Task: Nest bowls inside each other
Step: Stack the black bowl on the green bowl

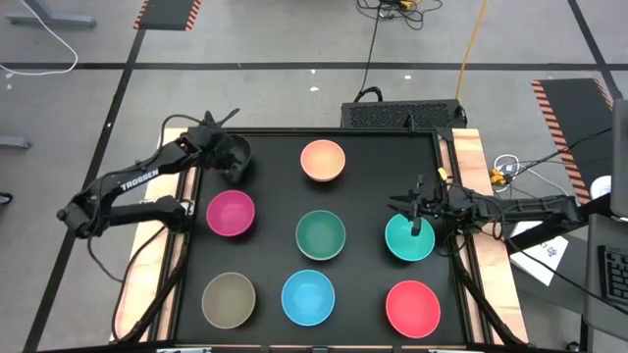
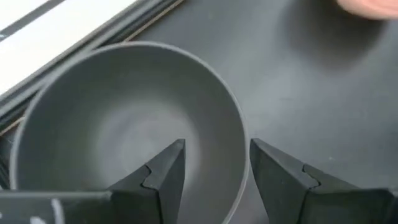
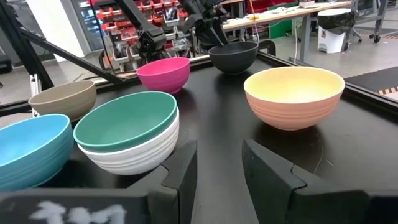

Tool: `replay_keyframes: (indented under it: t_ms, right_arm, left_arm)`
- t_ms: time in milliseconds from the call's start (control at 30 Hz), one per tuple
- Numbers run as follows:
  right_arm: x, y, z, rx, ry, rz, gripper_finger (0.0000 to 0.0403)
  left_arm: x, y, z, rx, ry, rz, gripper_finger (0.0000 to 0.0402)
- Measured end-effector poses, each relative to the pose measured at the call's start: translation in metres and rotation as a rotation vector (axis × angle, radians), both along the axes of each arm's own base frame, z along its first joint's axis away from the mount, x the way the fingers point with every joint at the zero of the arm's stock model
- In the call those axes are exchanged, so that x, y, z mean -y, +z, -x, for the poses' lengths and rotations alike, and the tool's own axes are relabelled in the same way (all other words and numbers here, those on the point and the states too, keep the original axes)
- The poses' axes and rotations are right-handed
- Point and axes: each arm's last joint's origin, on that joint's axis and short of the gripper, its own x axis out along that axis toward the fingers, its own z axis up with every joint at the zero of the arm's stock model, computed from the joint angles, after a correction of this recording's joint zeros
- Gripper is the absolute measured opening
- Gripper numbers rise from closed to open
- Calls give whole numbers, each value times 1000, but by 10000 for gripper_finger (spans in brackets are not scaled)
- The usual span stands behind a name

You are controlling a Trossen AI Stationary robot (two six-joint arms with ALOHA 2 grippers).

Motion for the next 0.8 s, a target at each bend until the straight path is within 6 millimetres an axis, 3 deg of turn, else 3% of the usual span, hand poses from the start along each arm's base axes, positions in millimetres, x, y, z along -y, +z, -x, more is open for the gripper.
replay_keyframes:
  t_ms: [567, 800]
  right_arm:
    - [0, 0, 0, 0, -1, -9, 116]
    - [0, 0, 0, -2, 0, -7, 116]
  left_arm:
    - [-2, -16, -11, -62, -37, 77, 182]
    - [-3, -14, -10, -64, -36, 48, 182]
